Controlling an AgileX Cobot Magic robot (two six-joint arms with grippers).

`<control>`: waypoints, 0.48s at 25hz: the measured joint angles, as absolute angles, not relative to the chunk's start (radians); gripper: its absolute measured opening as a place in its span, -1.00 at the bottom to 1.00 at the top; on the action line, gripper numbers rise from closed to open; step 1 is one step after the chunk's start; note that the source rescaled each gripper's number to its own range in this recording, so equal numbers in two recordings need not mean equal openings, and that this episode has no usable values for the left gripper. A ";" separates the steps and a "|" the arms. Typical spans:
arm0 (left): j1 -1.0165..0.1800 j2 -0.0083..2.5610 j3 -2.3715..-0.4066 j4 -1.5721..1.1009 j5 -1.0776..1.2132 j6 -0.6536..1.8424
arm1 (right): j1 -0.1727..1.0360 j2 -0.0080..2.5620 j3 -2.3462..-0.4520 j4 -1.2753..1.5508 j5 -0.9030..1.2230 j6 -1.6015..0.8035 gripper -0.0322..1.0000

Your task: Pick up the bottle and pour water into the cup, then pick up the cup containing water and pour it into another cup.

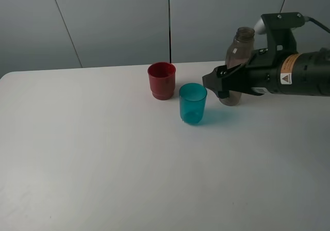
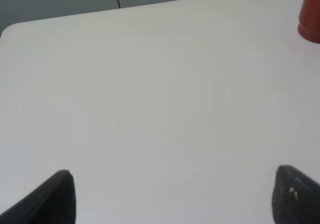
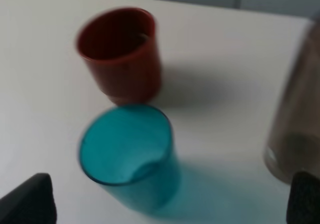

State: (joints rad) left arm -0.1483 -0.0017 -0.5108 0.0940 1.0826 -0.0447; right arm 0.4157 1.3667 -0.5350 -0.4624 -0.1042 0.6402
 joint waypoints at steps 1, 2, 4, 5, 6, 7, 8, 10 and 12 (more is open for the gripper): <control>-0.148 -0.002 -0.511 0.094 1.083 -0.045 | 0.416 1.334 -0.530 -0.388 -0.028 0.600 1.00; -0.148 -0.002 -0.511 0.094 1.083 -0.045 | 0.416 1.306 -0.529 -0.317 0.041 0.547 1.00; -0.148 -0.002 -0.511 0.094 1.083 -0.045 | 0.416 1.242 -0.524 -0.126 0.149 0.369 1.00; -0.148 -0.002 -0.511 0.094 1.083 -0.045 | 0.416 1.209 -0.524 -0.040 0.205 0.264 1.00; -0.148 -0.002 -0.511 0.094 1.083 -0.045 | 0.416 1.183 -0.524 0.057 0.259 0.177 1.00; -0.148 -0.002 -0.511 0.094 1.083 -0.045 | 0.413 1.151 -0.524 0.150 0.312 0.082 1.00; -0.148 -0.002 -0.511 0.094 1.083 -0.045 | 0.400 1.118 -0.524 0.222 0.359 0.006 1.00; -0.148 -0.002 -0.511 0.094 1.083 -0.045 | 0.355 1.055 -0.524 0.289 0.470 -0.069 1.00; -0.148 -0.002 -0.511 0.094 1.083 -0.046 | 0.285 0.983 -0.526 0.299 0.564 -0.100 1.00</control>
